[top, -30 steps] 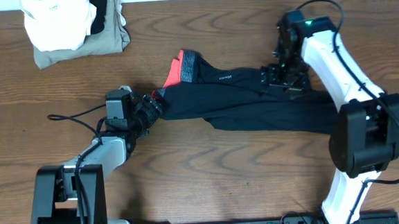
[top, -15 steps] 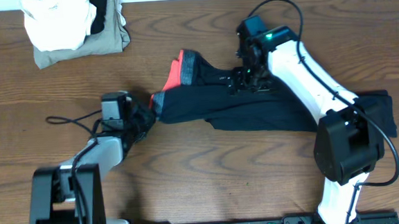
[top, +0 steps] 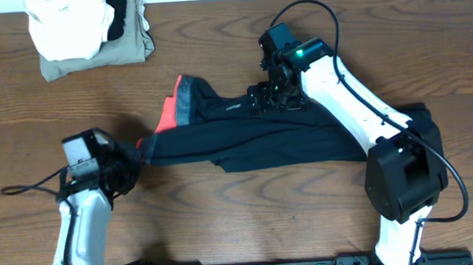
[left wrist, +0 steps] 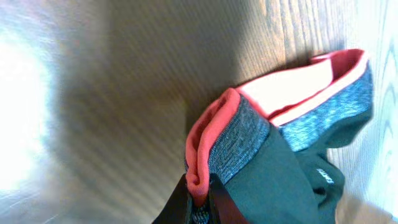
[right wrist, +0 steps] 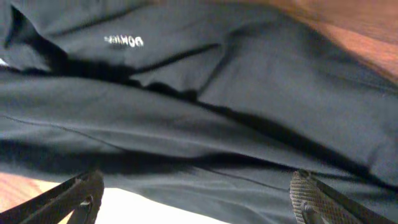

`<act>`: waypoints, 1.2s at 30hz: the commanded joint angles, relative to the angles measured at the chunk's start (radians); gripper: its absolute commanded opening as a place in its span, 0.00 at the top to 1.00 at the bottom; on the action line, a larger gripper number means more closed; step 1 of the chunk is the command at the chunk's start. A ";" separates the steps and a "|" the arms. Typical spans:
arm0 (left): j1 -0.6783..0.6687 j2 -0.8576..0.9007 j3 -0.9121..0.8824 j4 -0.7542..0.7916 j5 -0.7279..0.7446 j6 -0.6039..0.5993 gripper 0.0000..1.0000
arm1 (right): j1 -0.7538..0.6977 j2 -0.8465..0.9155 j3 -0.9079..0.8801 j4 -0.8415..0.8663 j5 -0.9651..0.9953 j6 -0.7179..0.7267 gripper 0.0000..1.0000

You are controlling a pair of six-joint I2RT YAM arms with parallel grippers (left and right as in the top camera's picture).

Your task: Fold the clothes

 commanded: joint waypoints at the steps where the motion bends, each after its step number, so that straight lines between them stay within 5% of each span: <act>1: 0.017 -0.056 0.007 -0.052 -0.005 0.069 0.94 | 0.027 -0.025 0.014 0.024 -0.068 0.019 0.05; 3: 0.016 -0.077 0.007 -0.079 -0.003 0.079 0.93 | 0.040 -0.025 0.014 0.048 -0.101 0.017 0.04; 7: 0.016 -0.122 0.007 -0.086 0.048 0.161 0.65 | 0.077 -0.025 0.014 0.099 -0.121 -0.025 0.02; 11: 0.016 -0.186 0.007 -0.098 0.064 0.245 0.02 | 0.106 -0.025 0.014 0.136 -0.120 -0.034 0.01; 24: -0.021 -0.138 0.012 0.076 0.135 0.307 0.02 | 0.124 -0.025 0.014 0.152 -0.020 0.065 0.01; 36: -0.022 0.297 0.192 0.086 0.114 0.438 0.02 | 0.072 -0.025 0.014 -0.029 0.000 0.000 0.01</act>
